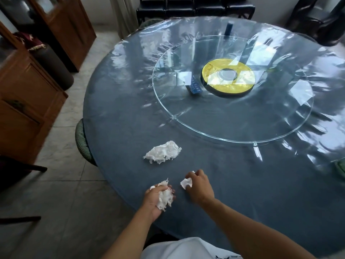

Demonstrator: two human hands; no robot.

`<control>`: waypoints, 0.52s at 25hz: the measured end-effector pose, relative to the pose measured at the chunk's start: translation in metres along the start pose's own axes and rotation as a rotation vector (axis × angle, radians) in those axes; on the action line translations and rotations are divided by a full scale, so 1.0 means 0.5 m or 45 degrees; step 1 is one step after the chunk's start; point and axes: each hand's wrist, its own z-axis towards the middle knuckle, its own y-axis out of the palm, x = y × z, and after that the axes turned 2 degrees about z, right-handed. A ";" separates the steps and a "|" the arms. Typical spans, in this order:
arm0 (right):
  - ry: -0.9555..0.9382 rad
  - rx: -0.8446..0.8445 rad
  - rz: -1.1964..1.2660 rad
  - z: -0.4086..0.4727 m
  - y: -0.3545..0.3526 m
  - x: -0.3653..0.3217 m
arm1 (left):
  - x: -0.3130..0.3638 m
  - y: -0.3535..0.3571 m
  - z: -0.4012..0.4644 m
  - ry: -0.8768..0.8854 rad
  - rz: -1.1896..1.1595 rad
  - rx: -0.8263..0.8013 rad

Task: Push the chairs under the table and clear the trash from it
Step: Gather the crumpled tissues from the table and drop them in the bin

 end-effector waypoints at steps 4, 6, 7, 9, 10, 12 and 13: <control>0.038 -0.177 -0.360 0.003 0.018 0.054 | -0.002 -0.010 -0.016 -0.013 -0.059 0.042; 0.084 -0.181 -0.113 0.003 0.015 0.059 | -0.003 -0.013 -0.020 -0.013 -0.058 0.067; 0.082 -0.191 0.033 0.001 0.012 0.056 | -0.003 -0.013 -0.023 -0.002 -0.055 0.081; 0.048 -0.176 0.218 -0.001 0.008 0.033 | -0.002 -0.016 -0.029 0.016 -0.028 0.114; 0.013 -0.156 0.285 -0.001 0.008 0.014 | -0.002 -0.018 -0.031 0.023 -0.026 0.128; -0.050 -0.168 0.379 0.005 0.014 -0.028 | 0.002 -0.018 -0.039 0.041 -0.055 0.094; -0.071 -0.197 0.387 0.009 0.024 -0.049 | 0.006 -0.017 -0.042 0.054 -0.075 0.043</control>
